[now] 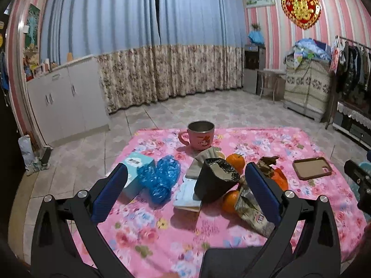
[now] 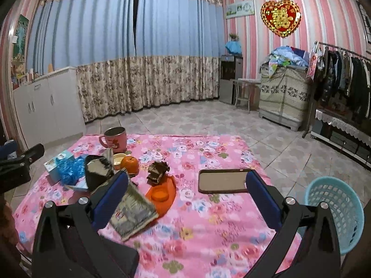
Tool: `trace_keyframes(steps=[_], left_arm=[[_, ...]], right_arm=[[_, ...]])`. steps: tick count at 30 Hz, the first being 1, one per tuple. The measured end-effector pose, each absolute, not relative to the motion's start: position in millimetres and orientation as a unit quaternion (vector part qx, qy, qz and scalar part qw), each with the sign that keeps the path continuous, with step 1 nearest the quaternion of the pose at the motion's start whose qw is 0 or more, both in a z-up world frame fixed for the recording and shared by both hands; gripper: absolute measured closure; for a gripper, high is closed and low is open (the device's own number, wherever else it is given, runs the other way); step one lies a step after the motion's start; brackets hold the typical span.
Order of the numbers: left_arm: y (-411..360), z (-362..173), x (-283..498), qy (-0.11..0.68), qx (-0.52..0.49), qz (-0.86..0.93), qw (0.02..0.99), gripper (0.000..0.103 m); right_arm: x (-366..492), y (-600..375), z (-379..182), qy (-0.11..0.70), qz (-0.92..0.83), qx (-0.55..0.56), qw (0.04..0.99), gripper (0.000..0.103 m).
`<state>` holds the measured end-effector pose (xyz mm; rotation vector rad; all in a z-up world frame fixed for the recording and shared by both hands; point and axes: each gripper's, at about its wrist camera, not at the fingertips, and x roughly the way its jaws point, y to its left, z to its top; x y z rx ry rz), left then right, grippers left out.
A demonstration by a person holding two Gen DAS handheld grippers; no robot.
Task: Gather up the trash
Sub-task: 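Grasp the black ribbed cup sleeve with the left tool while the right tool approaches the snack wrapper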
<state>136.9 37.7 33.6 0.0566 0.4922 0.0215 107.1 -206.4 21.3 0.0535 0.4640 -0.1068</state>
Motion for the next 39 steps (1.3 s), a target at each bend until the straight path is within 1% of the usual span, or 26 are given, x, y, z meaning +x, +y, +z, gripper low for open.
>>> trace_keyframes(steps=[4,7,13,19,23,29,33,37,39], left_arm=[[36,8,178,0.295,0.002,-0.011,0.955,0.005],[29,-11,194,0.317,0.006,-0.011,0.948,0.005],[7,-37,210,0.335,0.046,-0.011,0.941,0.005],[-3,-61,237,0.374,0.052,-0.016,0.926,0.005],[-4,-70,249,0.386,0.063,0.001,0.920,0.005],[31,-62,261,0.385,0.008,0.031,0.922,0.005],[55,-66,273,0.398,-0.034,0.041,0.916,0.005],[64,-71,280,0.413,-0.068,0.029,0.908,0.005],[63,-74,280,0.418,-0.069,0.023,0.905,0.006]], right_arm=[[138,-212,16,0.243,-0.059,0.030,0.968,0.004],[155,-215,9,0.256,-0.067,0.021,0.964,0.004],[167,-221,-9,0.281,-0.068,0.025,0.957,0.004],[173,-223,-19,0.292,-0.074,0.015,0.953,0.004],[177,-226,-22,0.297,-0.077,0.015,0.952,0.004],[180,-230,-25,0.301,-0.081,0.017,0.950,0.004],[181,-229,-26,0.302,-0.079,0.019,0.950,0.004],[184,-229,-31,0.309,-0.077,0.016,0.948,0.004],[185,-230,-34,0.314,-0.078,0.016,0.946,0.004]])
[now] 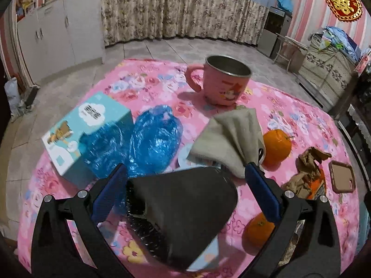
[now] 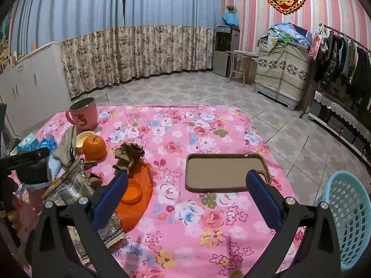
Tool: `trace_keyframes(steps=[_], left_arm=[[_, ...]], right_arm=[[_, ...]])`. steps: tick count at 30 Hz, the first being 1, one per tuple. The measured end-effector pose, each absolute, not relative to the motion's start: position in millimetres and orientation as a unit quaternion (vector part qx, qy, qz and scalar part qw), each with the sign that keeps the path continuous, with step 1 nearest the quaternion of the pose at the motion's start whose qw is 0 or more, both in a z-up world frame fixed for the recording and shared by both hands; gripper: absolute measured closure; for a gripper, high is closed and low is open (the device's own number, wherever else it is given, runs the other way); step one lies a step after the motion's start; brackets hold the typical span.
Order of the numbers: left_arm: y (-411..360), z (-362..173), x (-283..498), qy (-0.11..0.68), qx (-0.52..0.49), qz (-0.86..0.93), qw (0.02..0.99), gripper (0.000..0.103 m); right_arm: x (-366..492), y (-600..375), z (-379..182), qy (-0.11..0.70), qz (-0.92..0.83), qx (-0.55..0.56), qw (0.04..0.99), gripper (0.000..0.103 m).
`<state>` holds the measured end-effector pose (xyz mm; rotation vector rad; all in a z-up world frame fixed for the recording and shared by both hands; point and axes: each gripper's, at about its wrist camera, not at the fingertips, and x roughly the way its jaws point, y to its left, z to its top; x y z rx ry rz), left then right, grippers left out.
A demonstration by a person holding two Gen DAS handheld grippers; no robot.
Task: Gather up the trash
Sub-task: 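Grasp the black ribbed cup sleeve with the left tool while the right tool approaches the snack wrapper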
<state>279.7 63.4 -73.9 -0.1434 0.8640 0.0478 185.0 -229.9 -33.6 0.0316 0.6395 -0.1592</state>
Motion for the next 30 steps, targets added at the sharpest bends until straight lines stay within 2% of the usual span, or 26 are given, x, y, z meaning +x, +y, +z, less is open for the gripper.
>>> trace_keyframes(steps=[9,28,29,30], left_arm=[[67,-76,269,0.432,-0.034,0.036,0.901,0.006],[75,-89,226,0.461,-0.048,0.085,0.882,0.006],[75,-89,226,0.460,-0.046,0.087,0.882,0.010],[76,-89,226,0.461,-0.049,0.083,0.882,0.021]], right_arm=[[183,-231,-35,0.315,-0.079,0.011,0.946,0.004],[178,-222,-38,0.317,-0.045,0.008,0.947,0.004],[177,-220,-39,0.315,-0.044,0.003,0.948,0.004],[176,-217,-40,0.315,-0.041,-0.001,0.948,0.004]])
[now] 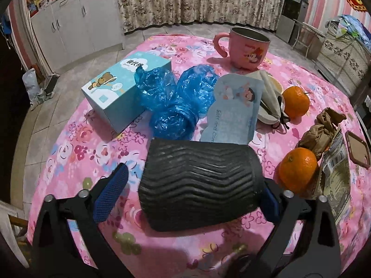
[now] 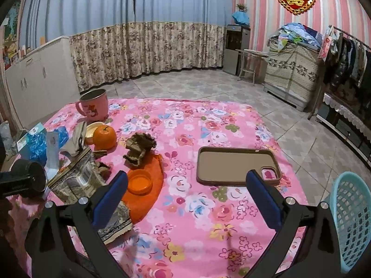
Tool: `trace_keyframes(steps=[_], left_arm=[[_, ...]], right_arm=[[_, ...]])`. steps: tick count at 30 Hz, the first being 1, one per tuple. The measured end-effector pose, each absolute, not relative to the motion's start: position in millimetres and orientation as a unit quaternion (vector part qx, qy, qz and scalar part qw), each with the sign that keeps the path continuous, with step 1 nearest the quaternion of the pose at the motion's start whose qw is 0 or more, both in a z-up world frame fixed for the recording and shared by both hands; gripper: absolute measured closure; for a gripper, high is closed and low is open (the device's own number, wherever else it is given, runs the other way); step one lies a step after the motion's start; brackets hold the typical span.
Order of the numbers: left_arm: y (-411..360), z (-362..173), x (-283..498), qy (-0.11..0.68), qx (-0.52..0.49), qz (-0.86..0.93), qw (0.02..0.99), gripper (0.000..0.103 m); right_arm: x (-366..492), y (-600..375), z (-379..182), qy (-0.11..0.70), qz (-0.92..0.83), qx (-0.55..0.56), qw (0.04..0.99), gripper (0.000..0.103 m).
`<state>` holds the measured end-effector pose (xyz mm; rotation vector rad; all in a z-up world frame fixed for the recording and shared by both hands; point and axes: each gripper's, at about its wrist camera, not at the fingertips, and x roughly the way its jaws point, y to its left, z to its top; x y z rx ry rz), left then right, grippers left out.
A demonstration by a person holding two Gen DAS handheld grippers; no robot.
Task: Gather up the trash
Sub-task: 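Grasp the black ribbed cup sleeve with the left tool while the right tool approaches the snack wrapper, then grasp the silver snack wrapper with the right tool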
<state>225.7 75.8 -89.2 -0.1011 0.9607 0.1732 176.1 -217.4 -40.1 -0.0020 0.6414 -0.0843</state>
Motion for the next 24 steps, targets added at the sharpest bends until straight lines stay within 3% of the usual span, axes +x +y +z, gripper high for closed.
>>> trace_keyframes(steps=[2,17,20,22,24], left_arm=[[77,-90,228,0.468,-0.059,0.063,0.879,0.031],[73,-35,209,0.400,-0.021,0.036,0.916,0.031],[74,-30,208,0.393,-0.017,0.037,0.919,0.031],[77,-28,207,0.392,-0.022,0.037,0.919,0.031],[79,-28,207,0.391,-0.024,0.038,0.919,0.031]], right_arm=[[175,-213,-43,0.316,-0.031,-0.005,0.948,0.004],[181,-166,-76,0.360,0.073,0.000,0.930,0.005],[184,-152,-85,0.377,0.087,-0.025,0.922,0.018],[185,-148,-93,0.394,0.095,-0.033,0.914,0.037],[187,-147,-96,0.405,0.100,-0.033,0.908,0.044]])
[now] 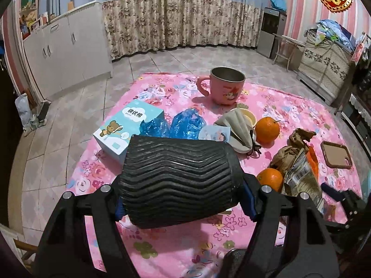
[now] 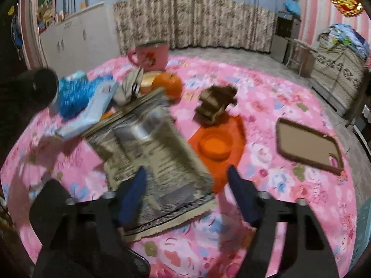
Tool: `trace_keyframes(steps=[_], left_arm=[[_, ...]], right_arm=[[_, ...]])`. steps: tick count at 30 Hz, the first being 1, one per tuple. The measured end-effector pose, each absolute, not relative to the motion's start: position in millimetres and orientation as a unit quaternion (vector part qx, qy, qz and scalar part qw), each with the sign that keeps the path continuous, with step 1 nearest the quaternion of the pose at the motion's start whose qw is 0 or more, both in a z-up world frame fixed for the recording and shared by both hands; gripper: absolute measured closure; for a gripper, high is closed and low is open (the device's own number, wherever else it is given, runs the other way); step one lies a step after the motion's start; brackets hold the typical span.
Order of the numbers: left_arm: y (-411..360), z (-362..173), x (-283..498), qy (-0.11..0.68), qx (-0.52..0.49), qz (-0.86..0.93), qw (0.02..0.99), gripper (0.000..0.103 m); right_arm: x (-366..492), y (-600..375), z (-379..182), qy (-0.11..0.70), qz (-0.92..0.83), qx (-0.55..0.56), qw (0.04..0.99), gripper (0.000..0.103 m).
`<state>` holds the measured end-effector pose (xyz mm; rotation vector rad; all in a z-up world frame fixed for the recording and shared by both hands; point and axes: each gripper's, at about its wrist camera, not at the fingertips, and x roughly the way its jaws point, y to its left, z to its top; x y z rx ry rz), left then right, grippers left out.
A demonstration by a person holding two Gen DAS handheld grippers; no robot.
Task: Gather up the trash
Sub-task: 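Grasp the silver snack wrapper with the right tool, then carry wrapper and sleeve to the blue wastebasket and release both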
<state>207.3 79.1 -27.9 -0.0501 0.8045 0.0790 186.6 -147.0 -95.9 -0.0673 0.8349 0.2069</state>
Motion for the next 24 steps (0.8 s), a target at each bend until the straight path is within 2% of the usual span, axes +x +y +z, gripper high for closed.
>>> trace_keyframes(steps=[3,5,6,8,9,13,24], left_arm=[[82,-27,207,0.390,-0.025,0.042,0.919,0.031],[83,-29,207,0.390,-0.025,0.045,0.919,0.031],[83,-29,207,0.390,-0.025,0.047,0.919,0.031],[83,-30,208,0.389,-0.024,0.048,0.919,0.031],[83,-30,208,0.389,-0.024,0.047,0.920,0.031],[82,-29,208,0.383,-0.020,0.048,0.922,0.031],[56,-5,199,0.345,-0.002,0.022,0.938,0.031]], right_arm=[[184,-147,-95,0.401,0.101,-0.035,0.910,0.056],[183,-150,-93,0.398,0.098,-0.036,0.911,0.067],[183,-153,-92,0.398,0.098,-0.035,0.911,0.077],[184,-160,-89,0.397,0.103,-0.023,0.912,0.083],[184,-162,-88,0.396,0.104,-0.018,0.912,0.090],[182,-172,-78,0.383,0.107,0.000,0.918,0.095],[151,-214,-23,0.314,0.087,0.031,0.945,0.097]])
